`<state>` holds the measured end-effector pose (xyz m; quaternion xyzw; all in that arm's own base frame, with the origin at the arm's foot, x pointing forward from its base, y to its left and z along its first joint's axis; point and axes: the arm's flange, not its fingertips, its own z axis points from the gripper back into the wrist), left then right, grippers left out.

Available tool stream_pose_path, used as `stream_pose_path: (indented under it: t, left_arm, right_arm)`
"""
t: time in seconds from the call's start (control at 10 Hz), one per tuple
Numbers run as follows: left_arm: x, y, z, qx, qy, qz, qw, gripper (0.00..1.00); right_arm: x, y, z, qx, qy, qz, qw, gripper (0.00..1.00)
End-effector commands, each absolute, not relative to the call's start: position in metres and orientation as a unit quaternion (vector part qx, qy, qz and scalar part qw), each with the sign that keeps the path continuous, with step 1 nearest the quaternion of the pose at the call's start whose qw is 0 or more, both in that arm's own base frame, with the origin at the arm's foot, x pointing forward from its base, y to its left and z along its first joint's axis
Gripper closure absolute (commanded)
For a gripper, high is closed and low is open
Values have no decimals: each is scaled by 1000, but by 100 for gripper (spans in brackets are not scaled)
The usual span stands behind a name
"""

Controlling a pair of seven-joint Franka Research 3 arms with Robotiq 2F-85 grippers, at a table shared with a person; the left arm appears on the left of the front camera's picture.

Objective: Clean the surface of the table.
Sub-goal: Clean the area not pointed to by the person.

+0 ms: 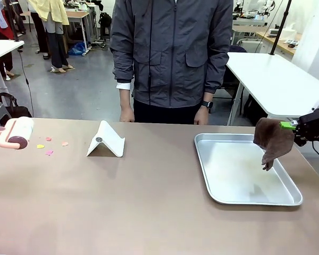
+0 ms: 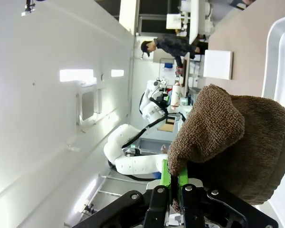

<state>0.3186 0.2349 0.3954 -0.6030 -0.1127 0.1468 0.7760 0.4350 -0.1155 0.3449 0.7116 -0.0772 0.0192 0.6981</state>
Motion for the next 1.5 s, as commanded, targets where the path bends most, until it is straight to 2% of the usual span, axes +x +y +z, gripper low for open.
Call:
stream_pose_path:
  t: [0.0,0.4,0.6,1.0,1.4]
  left_arm:
    - [306,230,406,-557,-169,137,802,78]
    - [323,233,411,-440,-201,186,855,78]
    - [352,228,398,-403,-165,209,876,78]
    - [414,231,377,-367,-137,269,880,78]
    - [434,241,362,-368,-159,302,865,78]
  right_arm:
    - [437,-114,349,718,-86,21,691,94]
    - [437,-114,349,718,-86,21,691,94]
    - [437,-114,349,718,-86,21,691,94]
    - [437,-114,349,718,-86,21,691,94]
    - [437,-114,349,718,-86,21,691,94]
